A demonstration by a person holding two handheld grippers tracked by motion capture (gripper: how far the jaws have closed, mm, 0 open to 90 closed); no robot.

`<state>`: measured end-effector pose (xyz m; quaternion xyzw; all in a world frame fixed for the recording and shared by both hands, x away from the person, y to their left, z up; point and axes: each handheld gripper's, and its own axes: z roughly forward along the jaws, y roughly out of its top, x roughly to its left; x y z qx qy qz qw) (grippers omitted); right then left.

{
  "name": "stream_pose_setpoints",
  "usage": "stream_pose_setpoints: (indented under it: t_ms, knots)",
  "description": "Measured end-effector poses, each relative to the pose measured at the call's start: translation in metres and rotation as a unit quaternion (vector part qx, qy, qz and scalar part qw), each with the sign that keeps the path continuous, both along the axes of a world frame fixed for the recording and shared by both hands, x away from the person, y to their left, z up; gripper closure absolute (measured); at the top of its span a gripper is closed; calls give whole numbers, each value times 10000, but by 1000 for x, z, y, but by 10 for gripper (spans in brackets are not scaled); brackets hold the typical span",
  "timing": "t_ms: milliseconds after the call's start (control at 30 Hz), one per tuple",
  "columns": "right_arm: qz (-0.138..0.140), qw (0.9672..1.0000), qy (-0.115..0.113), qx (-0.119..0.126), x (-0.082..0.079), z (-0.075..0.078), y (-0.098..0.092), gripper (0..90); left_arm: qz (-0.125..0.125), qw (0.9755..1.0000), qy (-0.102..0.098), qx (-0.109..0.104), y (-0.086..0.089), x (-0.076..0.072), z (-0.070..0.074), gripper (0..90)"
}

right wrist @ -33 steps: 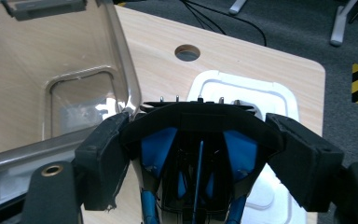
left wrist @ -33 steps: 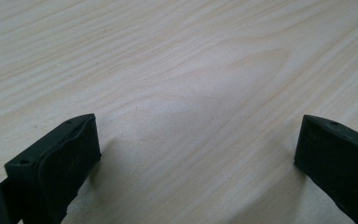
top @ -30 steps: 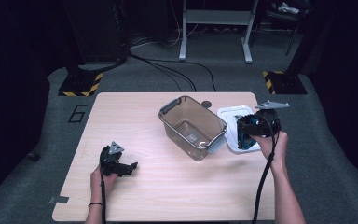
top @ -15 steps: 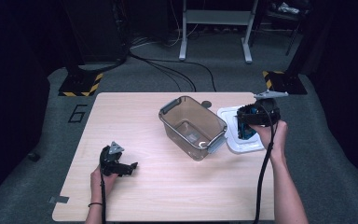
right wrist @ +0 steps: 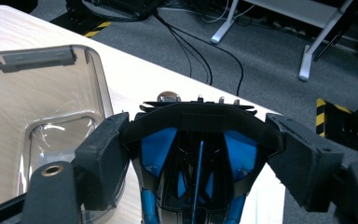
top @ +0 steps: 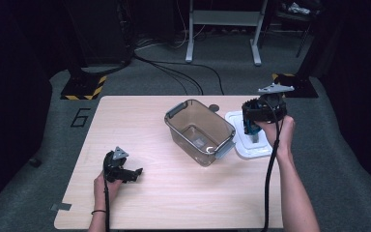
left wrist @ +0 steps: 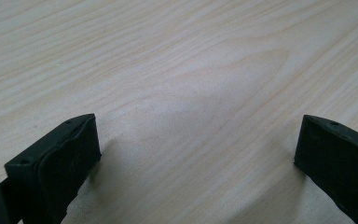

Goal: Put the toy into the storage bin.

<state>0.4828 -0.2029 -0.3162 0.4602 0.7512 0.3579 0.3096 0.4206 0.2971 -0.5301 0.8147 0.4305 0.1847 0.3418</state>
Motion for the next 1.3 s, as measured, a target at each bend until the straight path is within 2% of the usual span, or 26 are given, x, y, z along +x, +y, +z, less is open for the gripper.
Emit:
stream_pose_setpoints:
  t_ms: [300, 533, 1300]
  knots:
    - [91, 9997, -205, -36, -1, 15, 8, 240, -18, 10000, 6, 26, 0, 0, 0, 1]
    - [174, 9994, -281, -47, -1, 22, 17, 240, -18, 10000, 7, 25, 0, 0, 0, 1]
    - [544, 9978, -366, 22, -1, 31, 50, 240, 7, 10000, -3, -10, 0, 0, 0, 1]
